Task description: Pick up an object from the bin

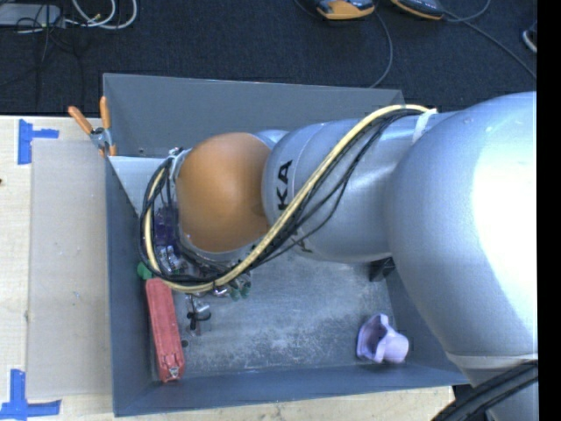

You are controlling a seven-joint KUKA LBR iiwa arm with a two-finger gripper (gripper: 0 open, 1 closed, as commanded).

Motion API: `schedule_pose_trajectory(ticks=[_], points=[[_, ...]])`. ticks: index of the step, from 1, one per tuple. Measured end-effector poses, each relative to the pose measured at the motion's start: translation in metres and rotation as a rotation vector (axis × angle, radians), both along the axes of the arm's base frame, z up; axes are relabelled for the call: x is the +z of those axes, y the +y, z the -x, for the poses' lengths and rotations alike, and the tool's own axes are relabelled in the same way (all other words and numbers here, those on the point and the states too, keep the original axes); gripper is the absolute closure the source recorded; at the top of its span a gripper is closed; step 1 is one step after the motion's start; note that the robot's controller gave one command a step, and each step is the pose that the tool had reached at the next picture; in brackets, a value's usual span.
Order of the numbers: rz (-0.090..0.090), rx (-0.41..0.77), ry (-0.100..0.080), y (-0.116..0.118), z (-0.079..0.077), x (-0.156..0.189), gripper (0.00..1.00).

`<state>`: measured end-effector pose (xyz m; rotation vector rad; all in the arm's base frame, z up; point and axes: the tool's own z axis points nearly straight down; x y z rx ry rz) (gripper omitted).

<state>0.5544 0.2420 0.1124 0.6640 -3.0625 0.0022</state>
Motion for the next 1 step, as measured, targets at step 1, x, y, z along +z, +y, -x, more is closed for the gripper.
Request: schedule_pose_trajectory(ticks=[1], points=[[-0.005,0.051,-0.013,-0.0797,-0.0669,0.0179,0.0]])
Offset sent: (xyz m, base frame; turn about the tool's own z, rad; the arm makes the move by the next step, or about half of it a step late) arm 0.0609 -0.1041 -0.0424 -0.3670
